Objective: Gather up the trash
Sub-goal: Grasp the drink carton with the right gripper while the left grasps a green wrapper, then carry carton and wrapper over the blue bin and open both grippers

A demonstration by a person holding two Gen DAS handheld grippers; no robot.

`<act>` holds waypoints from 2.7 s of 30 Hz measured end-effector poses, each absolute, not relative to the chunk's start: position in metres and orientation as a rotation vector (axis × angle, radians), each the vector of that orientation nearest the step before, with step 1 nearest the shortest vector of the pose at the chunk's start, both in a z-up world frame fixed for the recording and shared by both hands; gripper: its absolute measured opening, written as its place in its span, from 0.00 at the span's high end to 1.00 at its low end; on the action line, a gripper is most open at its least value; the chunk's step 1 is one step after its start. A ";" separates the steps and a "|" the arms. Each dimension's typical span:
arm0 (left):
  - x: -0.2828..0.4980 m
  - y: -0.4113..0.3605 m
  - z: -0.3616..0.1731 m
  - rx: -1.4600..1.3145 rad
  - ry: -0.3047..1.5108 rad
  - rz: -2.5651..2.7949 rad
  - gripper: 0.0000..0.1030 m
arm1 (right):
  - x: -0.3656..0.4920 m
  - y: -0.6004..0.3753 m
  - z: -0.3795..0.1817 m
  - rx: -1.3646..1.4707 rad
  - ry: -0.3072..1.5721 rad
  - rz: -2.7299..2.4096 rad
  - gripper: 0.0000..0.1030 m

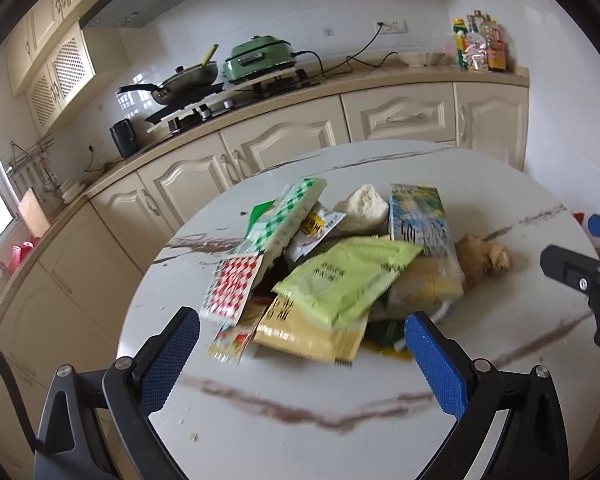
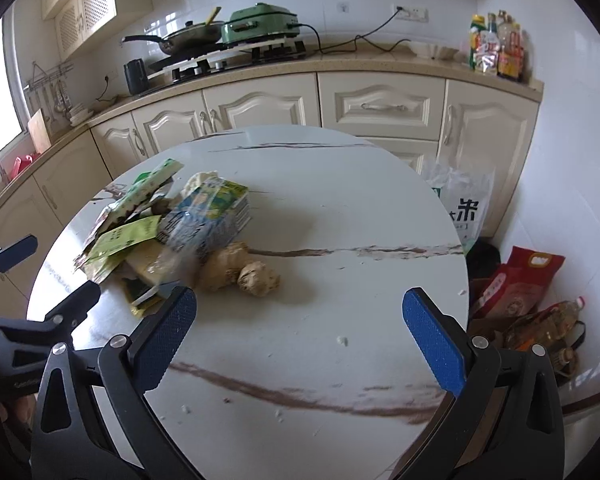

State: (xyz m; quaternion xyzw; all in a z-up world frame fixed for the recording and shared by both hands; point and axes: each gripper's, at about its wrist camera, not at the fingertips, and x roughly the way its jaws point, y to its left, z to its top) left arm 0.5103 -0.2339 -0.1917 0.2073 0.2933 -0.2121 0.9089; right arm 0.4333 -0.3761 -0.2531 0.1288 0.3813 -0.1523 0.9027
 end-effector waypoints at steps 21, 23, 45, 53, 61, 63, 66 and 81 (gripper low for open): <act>0.570 -0.252 -0.213 0.294 0.711 -0.637 0.98 | 0.456 -0.380 -0.261 0.295 0.804 -0.267 0.00; 0.567 -0.244 -0.207 0.238 0.717 -0.662 0.99 | 0.456 -0.378 -0.259 0.299 0.799 -0.262 0.00; 0.506 -0.132 -0.183 0.064 0.699 -0.644 1.00 | 0.563 -0.335 -0.282 0.339 0.928 -0.195 0.22; 0.517 -0.129 -0.196 0.042 0.779 -0.693 0.98 | 0.569 -0.345 -0.286 0.384 0.958 -0.137 0.44; 0.517 -0.122 -0.197 0.010 0.791 -0.665 1.00 | 0.549 -0.356 -0.279 0.478 0.894 -0.105 0.55; 0.513 -0.118 -0.190 -0.028 0.777 -0.682 1.00 | 0.543 -0.355 -0.274 0.489 0.871 -0.096 0.56; 0.502 -0.113 -0.177 -0.039 0.738 -0.695 1.00 | 0.534 -0.356 -0.264 0.514 0.828 -0.075 0.56; 0.426 0.005 -0.109 -0.126 0.559 -0.596 1.00 | 0.501 -0.258 -0.175 0.435 0.672 0.172 0.56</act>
